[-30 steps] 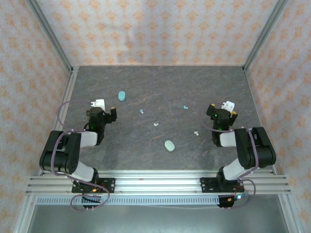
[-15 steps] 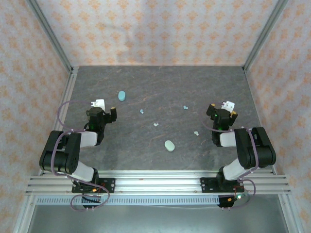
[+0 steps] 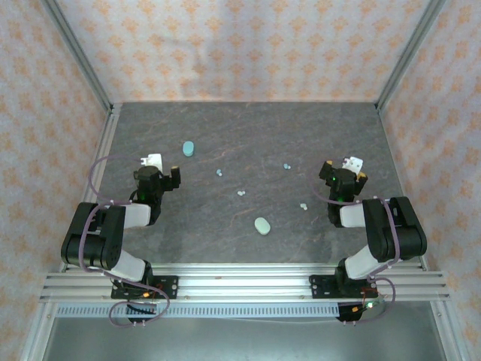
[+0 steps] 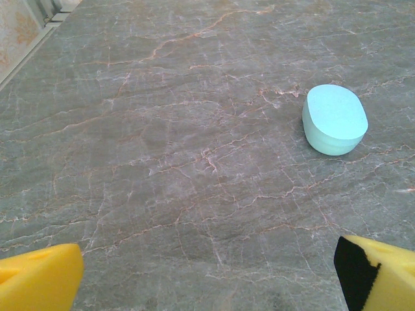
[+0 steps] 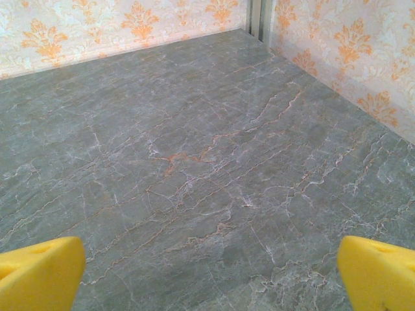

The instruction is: Insert wireless bluetooth earbuds into charging case

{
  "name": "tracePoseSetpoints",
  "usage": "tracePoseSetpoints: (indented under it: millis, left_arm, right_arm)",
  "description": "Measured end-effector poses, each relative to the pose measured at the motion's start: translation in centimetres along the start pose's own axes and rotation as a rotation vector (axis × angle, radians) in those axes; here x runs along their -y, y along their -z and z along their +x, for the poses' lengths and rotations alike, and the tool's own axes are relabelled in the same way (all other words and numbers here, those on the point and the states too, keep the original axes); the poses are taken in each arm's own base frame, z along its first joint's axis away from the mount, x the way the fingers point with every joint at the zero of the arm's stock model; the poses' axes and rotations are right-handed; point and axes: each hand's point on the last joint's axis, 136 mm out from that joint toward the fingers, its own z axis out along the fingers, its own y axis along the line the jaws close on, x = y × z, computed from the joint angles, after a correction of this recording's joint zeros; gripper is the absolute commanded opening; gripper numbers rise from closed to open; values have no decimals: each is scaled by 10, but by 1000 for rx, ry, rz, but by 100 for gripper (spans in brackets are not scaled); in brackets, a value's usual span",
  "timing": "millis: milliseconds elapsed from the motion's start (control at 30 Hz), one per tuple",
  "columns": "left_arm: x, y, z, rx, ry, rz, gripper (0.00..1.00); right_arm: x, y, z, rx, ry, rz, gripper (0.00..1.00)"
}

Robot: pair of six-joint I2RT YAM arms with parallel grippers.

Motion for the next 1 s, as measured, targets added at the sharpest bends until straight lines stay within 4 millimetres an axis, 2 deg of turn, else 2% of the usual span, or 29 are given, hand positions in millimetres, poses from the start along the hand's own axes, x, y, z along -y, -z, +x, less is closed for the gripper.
tracePoseSetpoints:
  millis: [467, 567, 733, 833, 933, 1000]
  left_arm:
    - [0, 0, -1, -7, -1, 0, 100]
    - [1, 2, -14, -28, -5, -1, 100]
    - [3, 24, -70, 24, 24, 22, 100]
    - [9, 41, -91, 22, 51, 67, 100]
    - [18, 53, -93, -24, 78, 132, 98]
    - [26, 58, -82, -89, 91, 169, 94]
  right_arm:
    - [-3, 1, 1, -11, 8, -17, 99]
    - [-8, 6, -3, -35, 29, -48, 99]
    - [-27, 16, -45, -23, 20, -136, 99]
    - [-44, 23, -63, -50, 18, -201, 100]
    - [-71, 33, -60, -125, 58, -278, 100]
    - [-94, 45, -50, -187, 100, -342, 100]
